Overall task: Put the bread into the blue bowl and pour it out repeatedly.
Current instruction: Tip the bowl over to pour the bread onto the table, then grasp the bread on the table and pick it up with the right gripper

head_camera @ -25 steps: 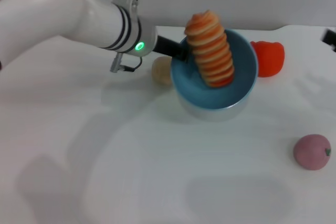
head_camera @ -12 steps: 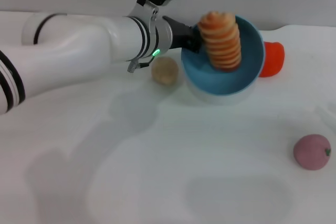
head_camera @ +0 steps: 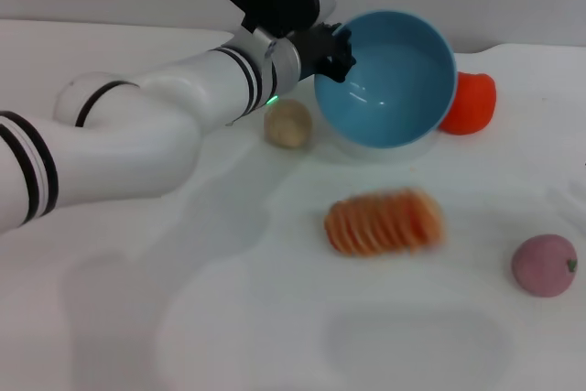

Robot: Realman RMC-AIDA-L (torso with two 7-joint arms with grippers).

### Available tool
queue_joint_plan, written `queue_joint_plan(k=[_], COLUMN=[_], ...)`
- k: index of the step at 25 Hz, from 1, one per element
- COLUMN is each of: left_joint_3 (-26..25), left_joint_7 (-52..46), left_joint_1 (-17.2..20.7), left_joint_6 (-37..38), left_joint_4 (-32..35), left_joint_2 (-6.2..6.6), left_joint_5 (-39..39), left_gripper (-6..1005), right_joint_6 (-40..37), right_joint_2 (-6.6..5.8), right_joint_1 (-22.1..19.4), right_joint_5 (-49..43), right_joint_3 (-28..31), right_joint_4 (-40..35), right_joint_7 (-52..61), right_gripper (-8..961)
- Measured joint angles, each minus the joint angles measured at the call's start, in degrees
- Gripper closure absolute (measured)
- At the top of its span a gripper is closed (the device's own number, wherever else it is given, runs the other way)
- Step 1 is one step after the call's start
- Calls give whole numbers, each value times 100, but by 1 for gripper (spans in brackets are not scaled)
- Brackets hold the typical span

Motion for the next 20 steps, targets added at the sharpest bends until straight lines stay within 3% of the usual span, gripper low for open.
queue_joint_plan(k=[8,13,20], left_joint_3=[203,-100,-1863], left_joint_7=[210,146,150], left_joint_1=[-6,25,-80], left_joint_6=[-558,-310,2304], left_joint_4=[-10,190,844], left_joint_2=[-3,1,81], left_joint_5=[-40,-280,-541], left_gripper=[982,982,982], right_joint_6=[1,-44,-1123], right_joint_2=[0,0,-3], right_joint_1=[-20,24,340], right_joint_5=[-4,-4,-169], right_joint_3=[5,-55,-169], right_joint_4=[0,-36,-288], right_joint_7=[-31,-155,-707], right_gripper=[432,428,411])
